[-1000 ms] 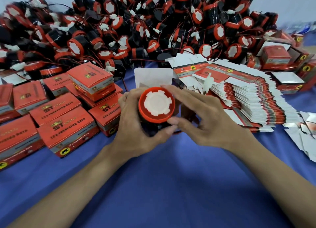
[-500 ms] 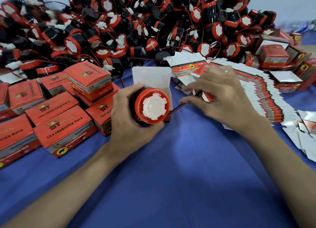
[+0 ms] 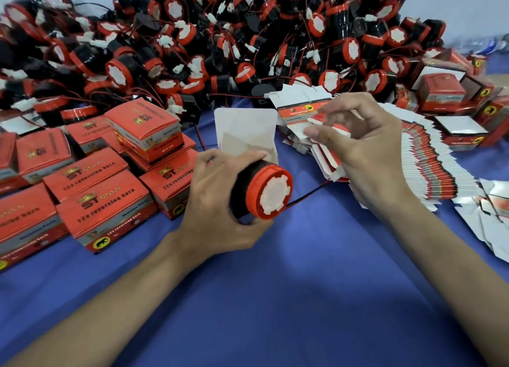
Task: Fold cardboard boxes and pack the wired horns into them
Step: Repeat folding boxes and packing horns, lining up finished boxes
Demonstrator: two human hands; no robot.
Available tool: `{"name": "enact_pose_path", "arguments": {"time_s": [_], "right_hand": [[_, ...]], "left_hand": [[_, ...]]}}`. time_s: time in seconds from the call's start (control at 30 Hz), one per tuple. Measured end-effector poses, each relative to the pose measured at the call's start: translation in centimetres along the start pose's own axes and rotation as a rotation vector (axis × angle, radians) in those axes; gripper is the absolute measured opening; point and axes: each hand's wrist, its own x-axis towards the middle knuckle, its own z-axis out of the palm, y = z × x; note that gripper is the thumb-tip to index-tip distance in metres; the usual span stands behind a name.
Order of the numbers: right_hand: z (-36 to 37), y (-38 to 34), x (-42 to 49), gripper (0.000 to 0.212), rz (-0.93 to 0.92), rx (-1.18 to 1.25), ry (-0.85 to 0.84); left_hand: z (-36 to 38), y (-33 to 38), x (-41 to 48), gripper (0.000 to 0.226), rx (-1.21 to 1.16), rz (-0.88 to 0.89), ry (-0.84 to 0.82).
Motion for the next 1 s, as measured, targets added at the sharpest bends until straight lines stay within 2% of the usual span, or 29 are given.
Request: {"name": "enact_pose_path", "arguments": {"time_s": [0.07,0.1,0.2,0.27,0.3,0.4,0.43,0.5,0.57,0.6,0.7,0.77,0.83,0.9,1.0], "right_hand": [[0.3,-0.2,0.0,0.01,0.202,0.259,0.085],[0.4,-0.2,0.0,0.016,0.27,0.343,0.132],[0.6,0.0,-0.1,0.026,0.316,0.299,0.186],[0.7,0.0,-0.1,0.026,0.332,0.168,0.154],[0.6,0.0,-0.3,0.029,0.327,0.025,0.119],[0.0,0.6,-0.6,0.054,0.13,-0.618,-0.19],[0.0,0.6,-0.6,0.056,0.091,-0.663,-0.258],[0.0,0.6,-0.6,0.039,0.131,-0.433,-0.326],[-0.3,0.7,-0.2,0.01,0.195,-0.071,-0.278],[-0.5,0.8,-0.1,0.006,0.209,0.071,-0.24],[-0.3,1.4,0.0,0.014,0.222,0.301,-0.152],[0.3,1.6,-0.3,0.01,0.238,0.349,-0.124],[0.9,1.7,-0.8,0.005,0.212,0.266,-0.119],[1.7,1.6,-1.4,0.006,0.108,0.142,-0.125],[3.1,1.1,-2.6,0.021,-0.091,-0.004,-0.109]], "left_hand": [[0.1,0.1,-0.1,0.052,0.006,0.02,0.012],[0.1,0.0,-0.2,0.052,0.011,0.008,0.036],[0.3,-0.2,-0.6,0.051,0.0,-0.156,0.169],[0.3,-0.4,-0.5,0.057,-0.032,-0.279,0.28],[0.4,-0.5,-0.5,0.061,-0.044,-0.317,0.323],[0.6,-0.6,-0.2,0.068,-0.037,-0.373,0.39],[0.6,-0.7,-0.2,0.068,-0.03,-0.381,0.393],[0.5,-0.8,-0.2,0.067,-0.004,-0.381,0.367],[0.3,-0.5,-0.1,0.065,0.011,-0.38,0.302],[0.2,-0.3,0.0,0.064,0.02,-0.377,0.262],[0.2,0.0,0.1,0.062,0.086,-0.304,0.173],[0.2,0.0,0.1,0.059,0.111,-0.218,0.135],[0.3,0.1,0.1,0.056,0.137,-0.115,0.099],[0.5,0.0,0.0,0.054,0.157,-0.072,0.066],[0.7,-0.2,-0.3,0.053,0.185,-0.068,0.034]]}}
